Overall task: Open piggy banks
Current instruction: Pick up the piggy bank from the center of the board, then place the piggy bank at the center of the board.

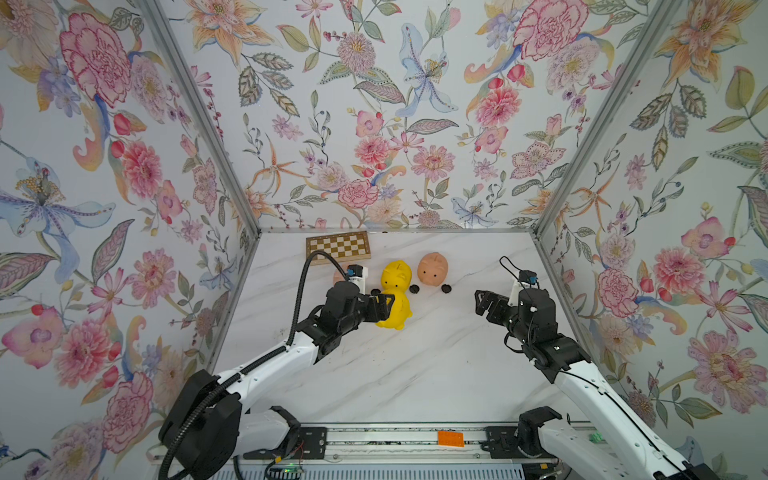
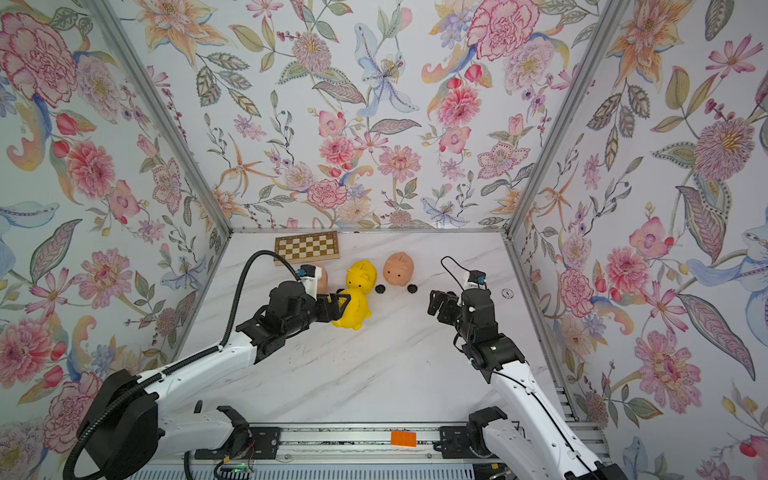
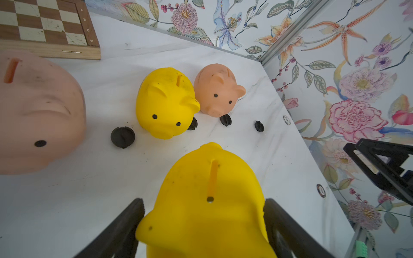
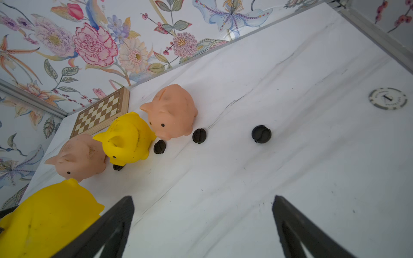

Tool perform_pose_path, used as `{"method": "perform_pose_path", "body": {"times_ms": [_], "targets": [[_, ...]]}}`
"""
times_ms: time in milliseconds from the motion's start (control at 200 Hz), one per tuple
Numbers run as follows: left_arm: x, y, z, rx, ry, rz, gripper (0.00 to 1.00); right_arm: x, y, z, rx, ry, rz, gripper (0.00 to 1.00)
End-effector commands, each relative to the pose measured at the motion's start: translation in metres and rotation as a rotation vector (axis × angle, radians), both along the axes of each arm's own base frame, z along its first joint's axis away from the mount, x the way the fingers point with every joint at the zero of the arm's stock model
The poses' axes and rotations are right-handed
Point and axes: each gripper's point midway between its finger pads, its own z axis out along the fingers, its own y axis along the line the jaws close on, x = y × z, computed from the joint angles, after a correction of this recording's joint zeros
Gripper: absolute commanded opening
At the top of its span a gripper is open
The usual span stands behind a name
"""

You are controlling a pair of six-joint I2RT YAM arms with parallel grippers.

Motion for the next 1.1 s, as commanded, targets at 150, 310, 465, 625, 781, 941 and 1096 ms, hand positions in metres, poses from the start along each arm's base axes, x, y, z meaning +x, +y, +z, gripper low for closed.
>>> {"method": "perform_pose_path", "body": {"times_ms": [150, 310, 465, 625, 781, 941, 1096], "targets": [[0.029, -0.036, 0.026, 0.099, -0.177, 0.107, 0.51, -0.013, -0.018, -0.053, -0.013, 0.215, -0.083, 0.99], [0.037, -0.099, 0.022, 0.108, -0.188, 0.007, 0.5, -0.015, -0.033, -0.051, -0.006, 0.209, -0.165, 0.99], [0.05, -0.158, 0.027, 0.113, -0.22, -0.066, 0.5, -0.025, -0.051, -0.055, 0.093, 0.273, -0.27, 0.99], [0.072, -0.207, 0.022, 0.123, -0.257, -0.107, 0.5, -0.051, -0.083, -0.069, 0.093, 0.389, -0.475, 0.99], [0.094, -0.245, 0.014, 0.178, -0.29, -0.14, 0.51, -0.069, -0.103, -0.069, 0.103, 0.408, -0.572, 0.99], [0.113, -0.269, 0.004, 0.272, -0.322, -0.143, 0.51, -0.077, -0.111, -0.059, 0.141, 0.361, -0.601, 0.99], [0.124, -0.286, -0.01, 0.284, -0.34, -0.132, 0.51, -0.084, -0.111, -0.058, 0.166, 0.348, -0.593, 0.99]]}}
